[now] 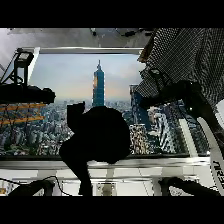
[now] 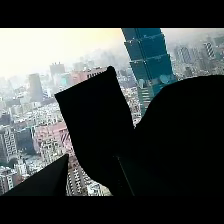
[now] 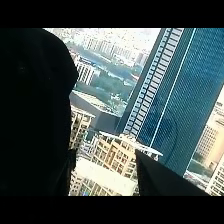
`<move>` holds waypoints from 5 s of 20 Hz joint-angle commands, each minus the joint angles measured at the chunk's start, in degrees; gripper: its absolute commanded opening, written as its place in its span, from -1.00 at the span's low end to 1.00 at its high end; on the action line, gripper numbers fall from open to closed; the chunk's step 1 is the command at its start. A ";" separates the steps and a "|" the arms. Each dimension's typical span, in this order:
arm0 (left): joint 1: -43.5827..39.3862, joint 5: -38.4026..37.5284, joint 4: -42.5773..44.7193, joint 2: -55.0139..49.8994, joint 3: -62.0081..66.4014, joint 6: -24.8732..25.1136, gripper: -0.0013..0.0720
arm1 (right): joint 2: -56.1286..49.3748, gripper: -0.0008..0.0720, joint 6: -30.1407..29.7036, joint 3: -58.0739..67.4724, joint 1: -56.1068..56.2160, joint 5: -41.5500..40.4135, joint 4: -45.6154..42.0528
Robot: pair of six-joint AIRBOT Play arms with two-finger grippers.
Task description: Fold the clothes and pants, and hang the long-sleeved shirts on hangers.
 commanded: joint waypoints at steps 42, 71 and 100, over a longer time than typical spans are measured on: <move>-8.96 3.39 -17.88 -15.39 -14.47 3.50 -0.35 | -0.17 0.57 -17.05 -4.26 15.47 -13.33 3.10; 0.83 -7.56 -17.49 14.93 -10.56 4.13 -0.89 | 16.81 -0.91 -13.31 -10.21 20.98 14.60 14.49; 4.59 -28.50 -12.83 -5.46 18.12 4.35 -0.89 | 14.08 -0.91 -9.25 29.38 12.85 1.46 9.33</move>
